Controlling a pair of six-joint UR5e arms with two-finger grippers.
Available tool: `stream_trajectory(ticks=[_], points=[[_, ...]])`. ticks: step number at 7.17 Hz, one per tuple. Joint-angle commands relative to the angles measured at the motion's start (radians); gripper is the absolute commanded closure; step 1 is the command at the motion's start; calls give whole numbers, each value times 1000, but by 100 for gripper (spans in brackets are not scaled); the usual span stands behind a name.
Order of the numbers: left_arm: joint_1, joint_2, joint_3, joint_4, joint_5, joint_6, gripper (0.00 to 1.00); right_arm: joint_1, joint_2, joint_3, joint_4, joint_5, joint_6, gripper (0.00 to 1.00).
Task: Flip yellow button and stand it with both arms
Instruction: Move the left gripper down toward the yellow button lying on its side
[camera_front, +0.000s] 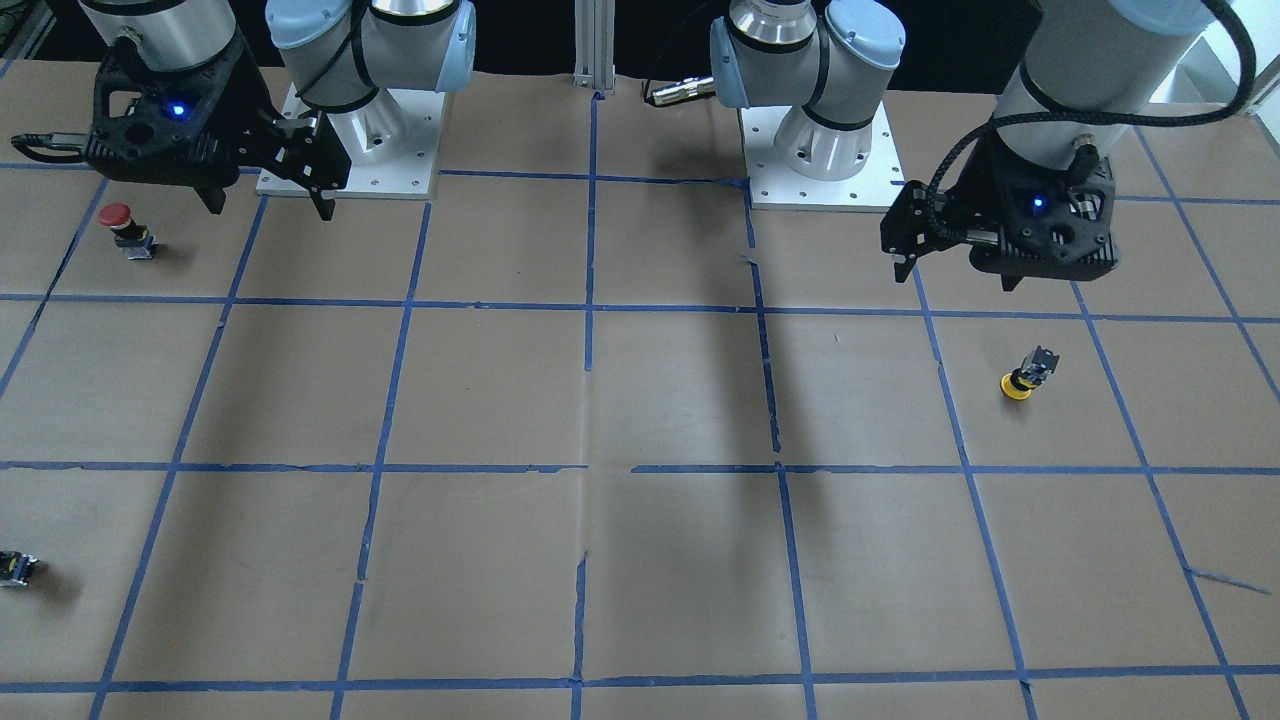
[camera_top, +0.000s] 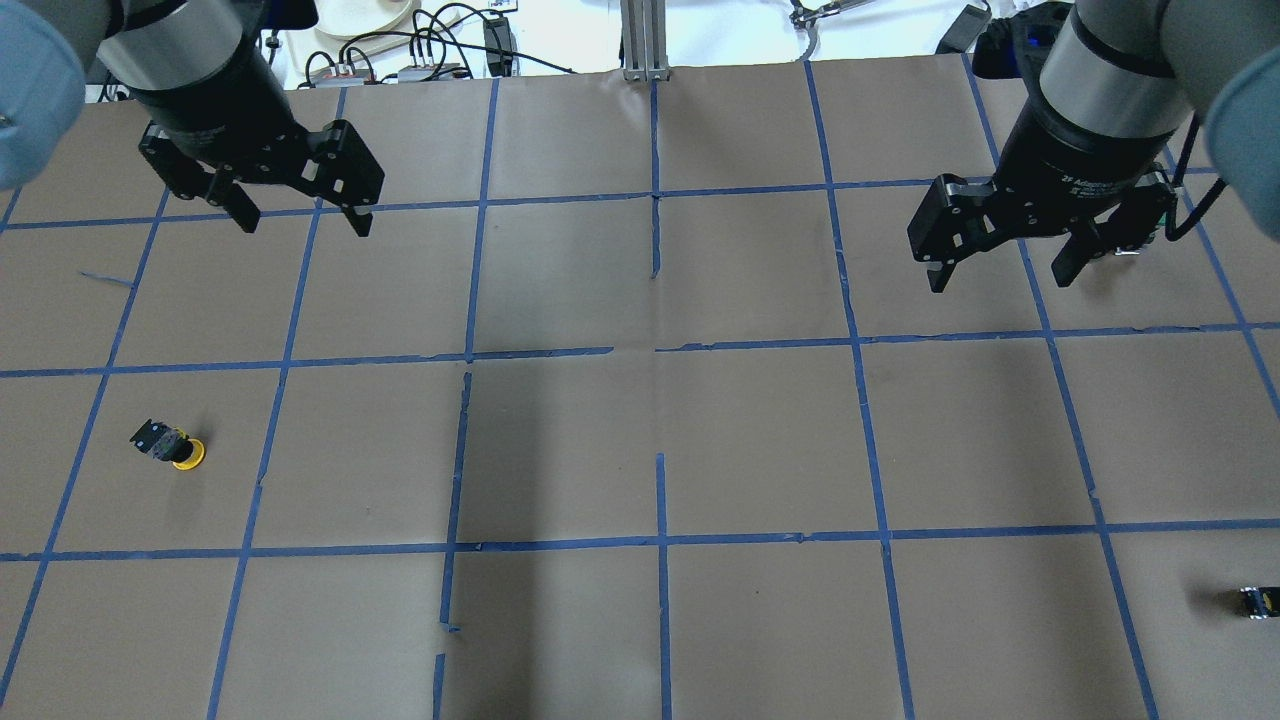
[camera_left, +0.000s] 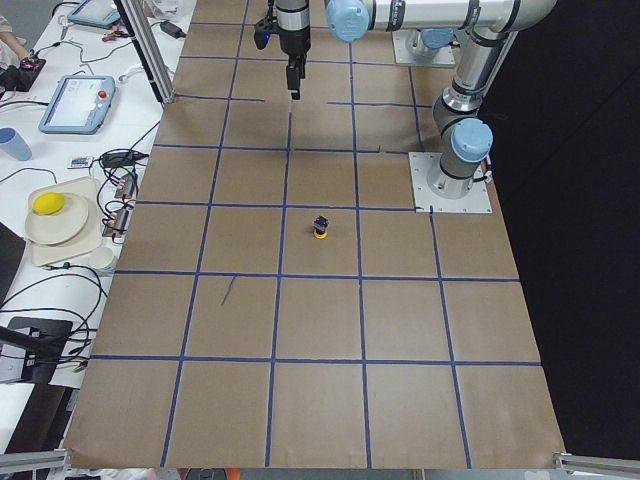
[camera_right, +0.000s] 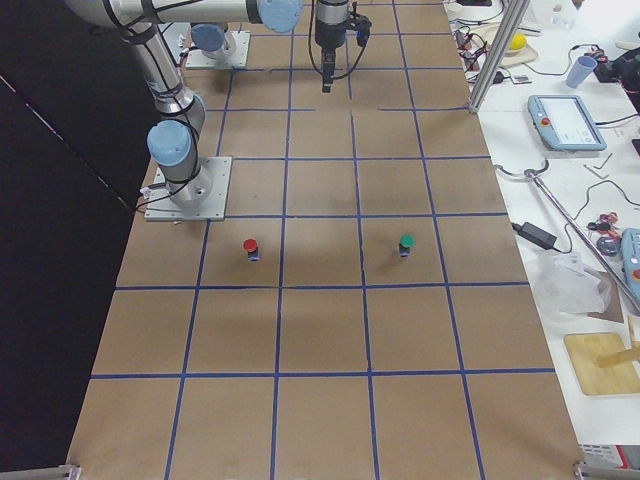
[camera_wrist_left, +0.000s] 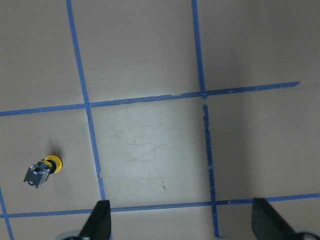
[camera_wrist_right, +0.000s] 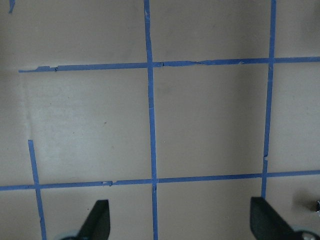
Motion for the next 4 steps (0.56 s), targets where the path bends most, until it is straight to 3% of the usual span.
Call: stream_trajectory(ticks=[1, 3, 4], points=[[164, -2, -121, 82, 5, 225, 1, 4, -3, 7, -44, 11, -4, 0], [286, -21, -234, 281, -3, 440, 1, 4, 40, 38, -58, -3, -3, 0], [353, -23, -282, 310, -33, 464, 2, 3, 39, 38, -49, -8, 1, 0]])
